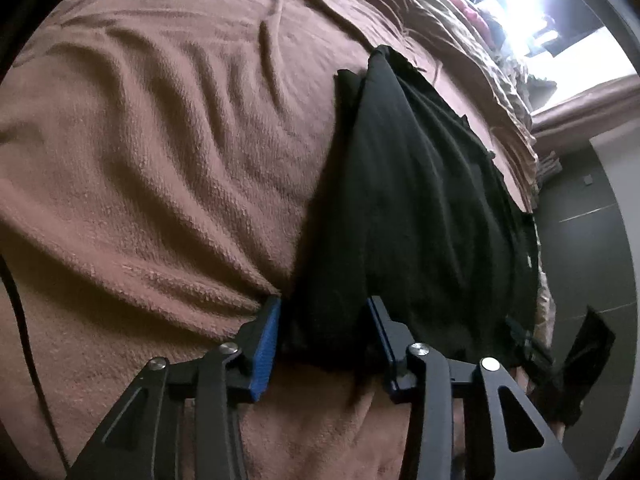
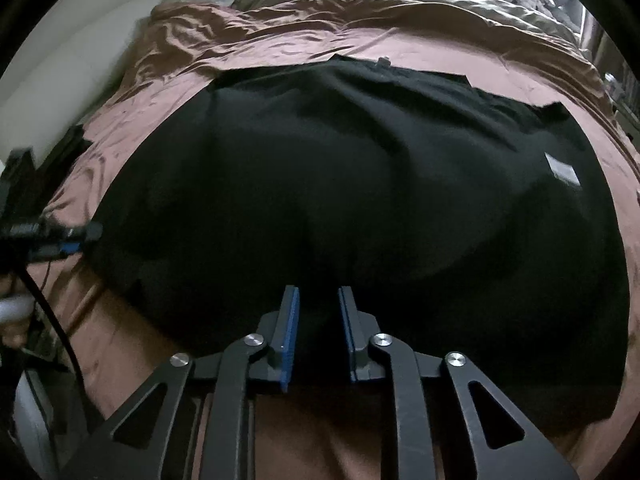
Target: Fold large clothes
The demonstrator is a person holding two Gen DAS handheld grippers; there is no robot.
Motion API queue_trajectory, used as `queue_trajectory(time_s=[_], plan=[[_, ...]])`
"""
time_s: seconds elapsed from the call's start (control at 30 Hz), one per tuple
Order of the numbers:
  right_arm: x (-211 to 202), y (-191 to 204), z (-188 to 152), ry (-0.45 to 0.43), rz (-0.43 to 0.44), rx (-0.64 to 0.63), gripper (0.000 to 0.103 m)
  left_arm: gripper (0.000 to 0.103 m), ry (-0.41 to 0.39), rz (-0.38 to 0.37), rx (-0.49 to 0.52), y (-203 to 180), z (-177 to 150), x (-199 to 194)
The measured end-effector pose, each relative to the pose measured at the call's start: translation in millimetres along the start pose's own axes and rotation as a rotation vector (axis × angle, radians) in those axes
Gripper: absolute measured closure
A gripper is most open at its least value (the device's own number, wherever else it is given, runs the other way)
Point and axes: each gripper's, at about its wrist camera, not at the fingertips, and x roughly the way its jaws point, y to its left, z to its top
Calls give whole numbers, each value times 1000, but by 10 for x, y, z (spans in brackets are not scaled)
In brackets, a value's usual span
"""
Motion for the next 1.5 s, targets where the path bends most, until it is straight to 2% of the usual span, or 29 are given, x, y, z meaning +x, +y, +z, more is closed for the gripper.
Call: queue_trajectory(time_s=[0.07, 0.17, 0.53, 0.8, 0.9, 1.0, 1.07, 1.17, 1.27, 1.3, 1.33, 1.37, 1.4, 1.43, 1.5], plan=[[106, -20, 122, -1, -26, 9, 91, 64, -8, 7, -6, 11, -7, -11], [270, -78, 337, -2, -39, 43, 92, 69, -14, 11, -21, 43, -14, -29], [844, -296, 1009, 15, -53, 131, 92, 70, -6, 5, -72, 110, -18, -43], [1143, -465, 1401, 22, -48, 188, 95, 68, 2, 19, -69, 91, -18, -23], [1202, -550, 1514, 28, -34, 223, 95, 60, 21, 19, -57, 35, 14, 21], [1063, -589, 1533, 12, -6, 253, 95, 58, 37, 33, -51, 12, 33, 26], [900, -554, 1490, -16, 17, 232, 95, 53, 47, 24, -60, 12, 44, 41], [629, -498, 1274, -41, 93, 230, 95, 45, 57, 15, -68, -6, 59, 70], [376, -492, 998, -63, 122, 210, 95, 44, 53, 22, -76, -31, 54, 71], [307, -508, 886, -65, 135, 207, 95, 46, 45, 25, -88, -33, 46, 57], [247, -513, 775, -65, 143, 199, 95, 58, 39, 43, -92, -32, 38, 38], [208, -519, 682, -64, 151, 192, 95, 76, 32, 55, -94, -31, 30, 10], [177, -510, 556, -62, 162, 186, 95, 88, 35, 21, -106, -32, 22, -21], [148, -498, 487, -59, 170, 184, 95, 89, 36, -5, -118, -36, 15, -52], [100, -501, 345, -58, 185, 180, 95, 89, 1, -6, -89, -125, 15, -180]])
